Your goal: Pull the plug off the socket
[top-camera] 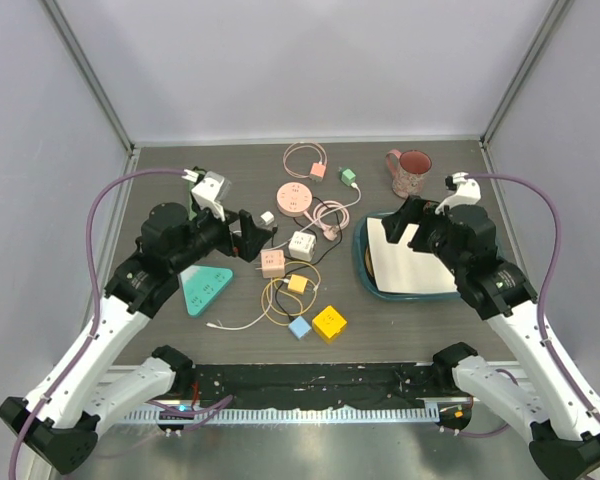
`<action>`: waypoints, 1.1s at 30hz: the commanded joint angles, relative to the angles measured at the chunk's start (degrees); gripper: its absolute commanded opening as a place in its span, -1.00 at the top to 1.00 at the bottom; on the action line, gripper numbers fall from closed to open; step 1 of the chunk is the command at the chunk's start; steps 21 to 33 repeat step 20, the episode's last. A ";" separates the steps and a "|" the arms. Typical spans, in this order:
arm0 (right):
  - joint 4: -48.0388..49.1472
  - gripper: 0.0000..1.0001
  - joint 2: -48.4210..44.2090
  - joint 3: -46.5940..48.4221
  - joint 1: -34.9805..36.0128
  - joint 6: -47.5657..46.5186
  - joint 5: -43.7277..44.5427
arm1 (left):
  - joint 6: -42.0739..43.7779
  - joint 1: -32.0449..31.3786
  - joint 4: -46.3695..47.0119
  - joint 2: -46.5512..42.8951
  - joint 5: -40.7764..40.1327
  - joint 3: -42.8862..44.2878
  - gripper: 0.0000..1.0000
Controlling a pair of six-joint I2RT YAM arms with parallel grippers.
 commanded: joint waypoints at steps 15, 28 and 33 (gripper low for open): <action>4.33 -0.99 -2.03 -1.17 0.00 0.43 -3.44 | 0.69 -0.26 2.10 0.01 -3.58 0.22 -0.99; 4.25 -1.00 -2.03 -1.00 0.00 0.52 -3.35 | 0.60 -0.26 2.10 0.10 -3.58 0.22 -0.99; 4.25 -1.00 -2.03 -1.00 0.00 0.52 -3.35 | 0.60 -0.26 2.10 0.10 -3.58 0.22 -0.99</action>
